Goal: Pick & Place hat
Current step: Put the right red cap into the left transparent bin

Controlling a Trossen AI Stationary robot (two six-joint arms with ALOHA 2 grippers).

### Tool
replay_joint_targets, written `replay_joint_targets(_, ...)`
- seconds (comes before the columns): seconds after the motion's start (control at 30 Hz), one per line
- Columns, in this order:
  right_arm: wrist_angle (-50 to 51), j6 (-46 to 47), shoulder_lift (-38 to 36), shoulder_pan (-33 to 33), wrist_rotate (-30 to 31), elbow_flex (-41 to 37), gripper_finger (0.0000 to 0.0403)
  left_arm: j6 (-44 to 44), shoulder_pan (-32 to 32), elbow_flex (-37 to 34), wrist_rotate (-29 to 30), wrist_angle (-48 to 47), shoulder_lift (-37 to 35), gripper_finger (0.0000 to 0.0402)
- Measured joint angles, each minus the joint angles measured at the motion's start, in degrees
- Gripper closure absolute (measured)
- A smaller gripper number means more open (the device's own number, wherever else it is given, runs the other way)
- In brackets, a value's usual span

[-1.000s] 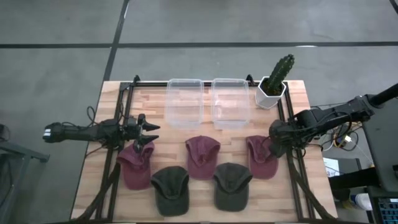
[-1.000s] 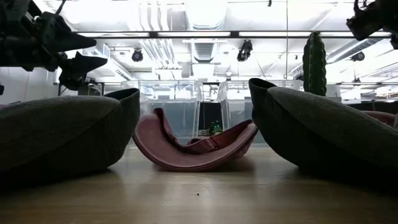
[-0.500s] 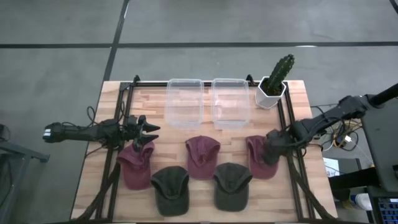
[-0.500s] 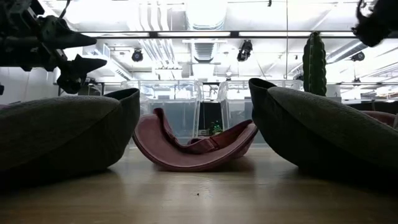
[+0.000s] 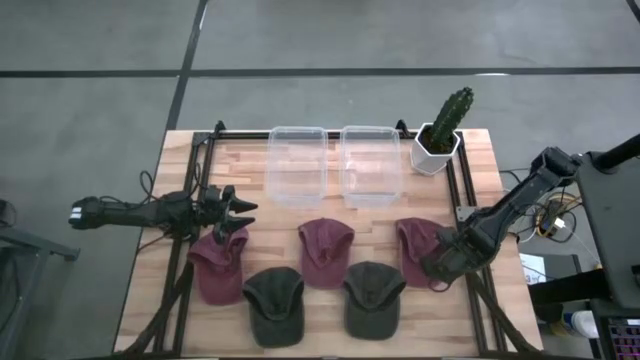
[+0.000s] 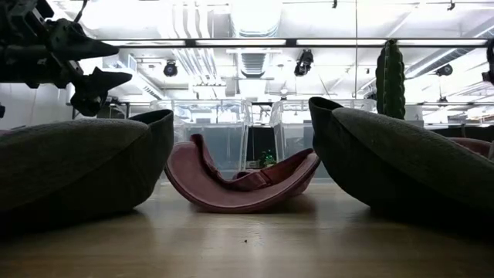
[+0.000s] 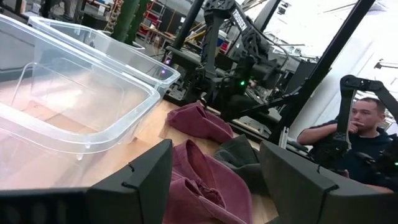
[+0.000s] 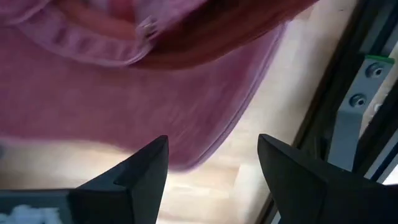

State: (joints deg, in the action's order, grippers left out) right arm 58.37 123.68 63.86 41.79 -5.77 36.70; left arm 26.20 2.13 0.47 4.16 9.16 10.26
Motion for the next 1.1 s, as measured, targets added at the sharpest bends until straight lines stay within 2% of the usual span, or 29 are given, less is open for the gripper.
replay_joint_targets(0.27, -1.2, 0.9, -0.2, 0.0, 1.4, -4.7, 0.0165, 0.0, 0.0, 0.0, 0.0, 0.0, 0.0, 0.0168)
replay_joint_targets(0.6, -15.0, 0.9, -0.6, 0.0, 2.5, -13.3, 0.0171, 0.0, 0.0, 0.0, -0.1, 0.0, 0.0, 0.0168)
replay_joint_targets(1.1, -14.1, -0.7, -4.7, 0.0, 5.3, -12.6, 0.0202, 2.4, 0.0, 0.0, -0.1, 0.0, 0.0, 0.0168)
